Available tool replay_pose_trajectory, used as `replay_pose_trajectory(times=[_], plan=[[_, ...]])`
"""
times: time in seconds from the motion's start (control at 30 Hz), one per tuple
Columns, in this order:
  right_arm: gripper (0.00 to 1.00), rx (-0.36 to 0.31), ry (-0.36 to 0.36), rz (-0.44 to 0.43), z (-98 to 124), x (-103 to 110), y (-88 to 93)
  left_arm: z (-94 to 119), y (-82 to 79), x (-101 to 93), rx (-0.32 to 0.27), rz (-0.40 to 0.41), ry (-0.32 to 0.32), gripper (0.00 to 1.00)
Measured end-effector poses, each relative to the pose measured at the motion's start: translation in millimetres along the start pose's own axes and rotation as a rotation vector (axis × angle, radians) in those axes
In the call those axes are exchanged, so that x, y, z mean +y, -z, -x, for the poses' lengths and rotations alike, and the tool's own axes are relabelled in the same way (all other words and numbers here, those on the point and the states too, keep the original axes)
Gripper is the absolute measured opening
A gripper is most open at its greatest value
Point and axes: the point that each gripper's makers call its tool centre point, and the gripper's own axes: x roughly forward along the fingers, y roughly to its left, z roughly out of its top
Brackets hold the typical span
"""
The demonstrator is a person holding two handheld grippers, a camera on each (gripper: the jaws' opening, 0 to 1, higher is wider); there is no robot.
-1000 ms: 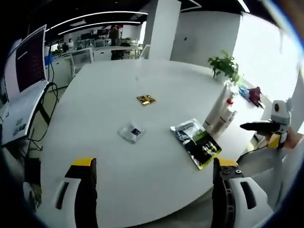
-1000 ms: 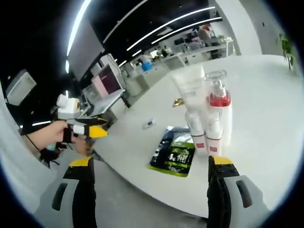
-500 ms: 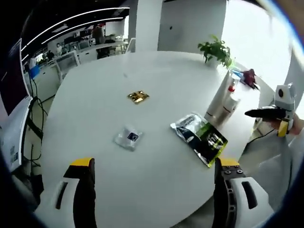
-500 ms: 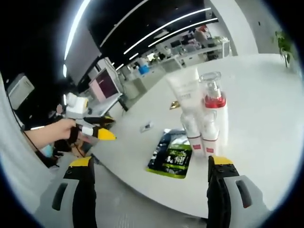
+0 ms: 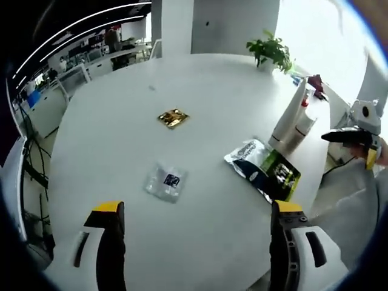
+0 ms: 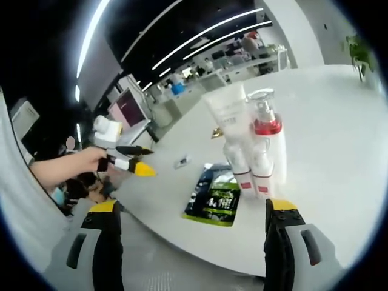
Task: Arrange the skincare products in the storage area until every visible bottle or jar stands upright without overlapping.
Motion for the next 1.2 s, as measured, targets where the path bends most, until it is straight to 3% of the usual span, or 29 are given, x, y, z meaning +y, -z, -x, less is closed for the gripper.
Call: replay_pose_trajectory(times=[0.4,0.9,1.2], plan=[[0.98,0.002,0.021,-0.017,2.3,-0.2,-0.8,-23.0,-2.6,20.0,0.059,-0.074,0.023,0.88],[0.97,0.002,0.037,-0.041,2.2,-4.5,-1.4,-47.8,-9.0,24.4,0.168,-0.227,0.093,0.78],[0.97,0.000,0.043,-0.048,2.2,-6.4,-1.6,-62.5,-10.2,35.4,0.223,-0.269,0.120,0.71]])
